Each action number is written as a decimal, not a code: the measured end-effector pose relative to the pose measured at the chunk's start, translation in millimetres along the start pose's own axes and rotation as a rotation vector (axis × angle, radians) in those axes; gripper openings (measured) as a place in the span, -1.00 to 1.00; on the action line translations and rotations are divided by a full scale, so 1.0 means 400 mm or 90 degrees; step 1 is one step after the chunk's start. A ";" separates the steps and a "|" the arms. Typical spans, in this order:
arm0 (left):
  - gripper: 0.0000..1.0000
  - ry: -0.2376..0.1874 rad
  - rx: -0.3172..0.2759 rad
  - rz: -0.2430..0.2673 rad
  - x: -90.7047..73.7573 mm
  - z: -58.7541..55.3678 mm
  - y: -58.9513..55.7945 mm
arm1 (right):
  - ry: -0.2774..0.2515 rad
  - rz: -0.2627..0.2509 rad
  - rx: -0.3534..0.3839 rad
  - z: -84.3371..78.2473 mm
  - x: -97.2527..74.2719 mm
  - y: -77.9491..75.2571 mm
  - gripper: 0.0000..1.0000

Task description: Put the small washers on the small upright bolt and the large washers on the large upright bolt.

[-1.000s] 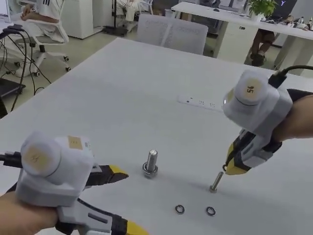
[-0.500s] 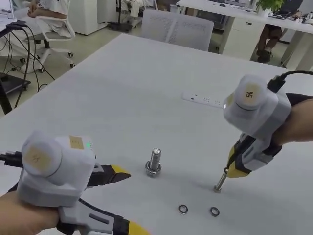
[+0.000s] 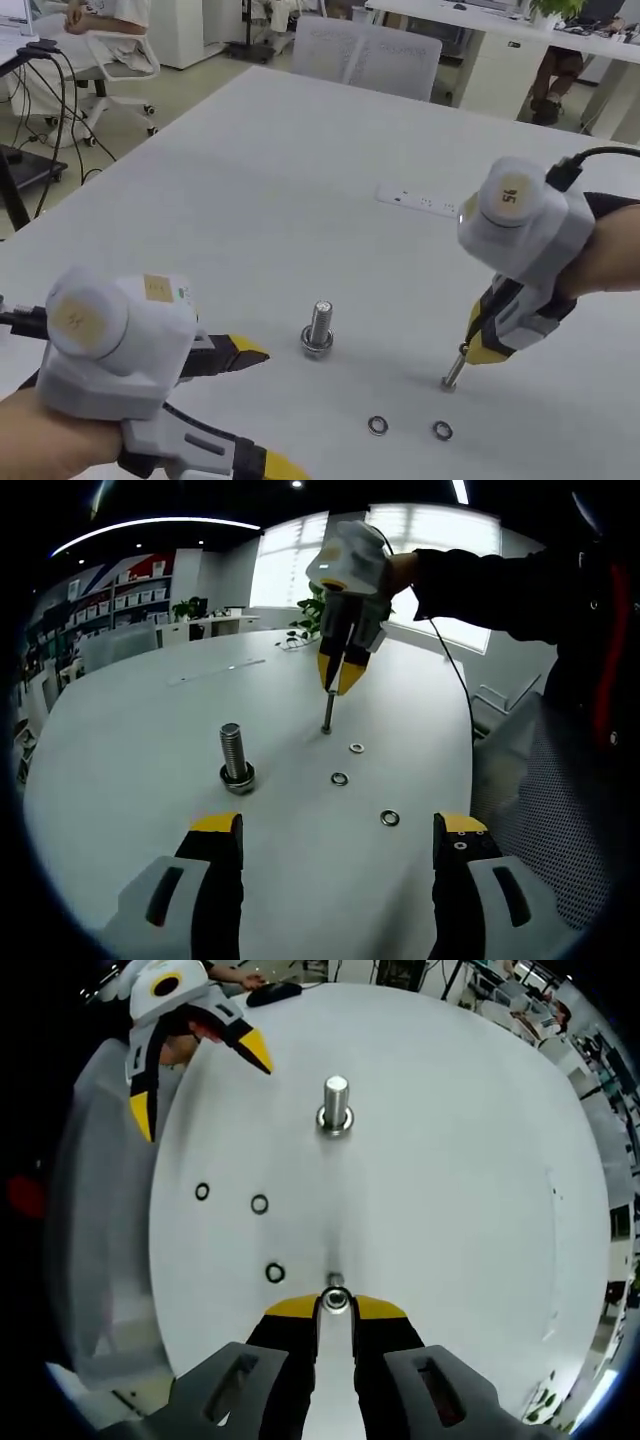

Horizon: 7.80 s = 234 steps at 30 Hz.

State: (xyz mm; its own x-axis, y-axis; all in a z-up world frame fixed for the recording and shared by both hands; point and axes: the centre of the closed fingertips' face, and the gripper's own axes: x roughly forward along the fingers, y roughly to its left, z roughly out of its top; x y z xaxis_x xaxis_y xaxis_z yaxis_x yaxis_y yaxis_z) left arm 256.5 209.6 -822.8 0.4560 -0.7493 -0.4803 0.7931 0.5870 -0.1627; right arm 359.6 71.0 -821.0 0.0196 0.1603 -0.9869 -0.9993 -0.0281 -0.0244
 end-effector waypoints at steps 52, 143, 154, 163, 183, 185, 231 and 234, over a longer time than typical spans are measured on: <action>0.55 0.007 -0.005 0.003 -0.001 -0.008 0.003 | 0.016 0.015 0.018 -0.014 0.142 -0.010 -0.63; 0.54 -0.007 0.018 0.005 -0.015 0.015 -0.017 | -0.076 0.076 -0.080 0.184 0.161 0.334 -0.49; 0.54 -0.011 0.017 0.006 -0.017 0.017 -0.016 | -0.066 0.063 -0.103 0.187 0.170 0.336 -0.54; 0.54 -0.012 0.017 0.006 -0.017 0.018 -0.015 | -0.058 0.036 -0.143 0.184 0.173 0.330 -0.58; 0.54 -0.014 0.017 0.008 -0.017 0.021 -0.016 | -0.072 0.049 -0.137 0.185 0.171 0.326 -0.72; 0.54 -0.015 0.016 0.008 -0.017 0.022 -0.017 | -0.073 0.050 -0.137 0.185 0.172 0.326 -0.72; 0.54 -0.008 0.019 -0.006 -0.013 0.011 -0.021 | -0.061 -0.015 0.004 0.003 0.029 0.194 -0.73; 0.54 -0.008 0.019 -0.006 -0.012 0.012 -0.020 | -0.059 -0.021 0.011 -0.012 0.017 0.183 -0.73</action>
State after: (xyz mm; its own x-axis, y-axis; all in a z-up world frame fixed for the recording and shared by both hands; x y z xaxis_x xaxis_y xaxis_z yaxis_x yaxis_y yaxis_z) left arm 249.8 206.9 -815.0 0.4530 -0.7590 -0.4677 0.8090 0.5704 -0.1421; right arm 286.8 65.5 -830.3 0.0499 0.2520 -0.9664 -0.9986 -0.0047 -0.0528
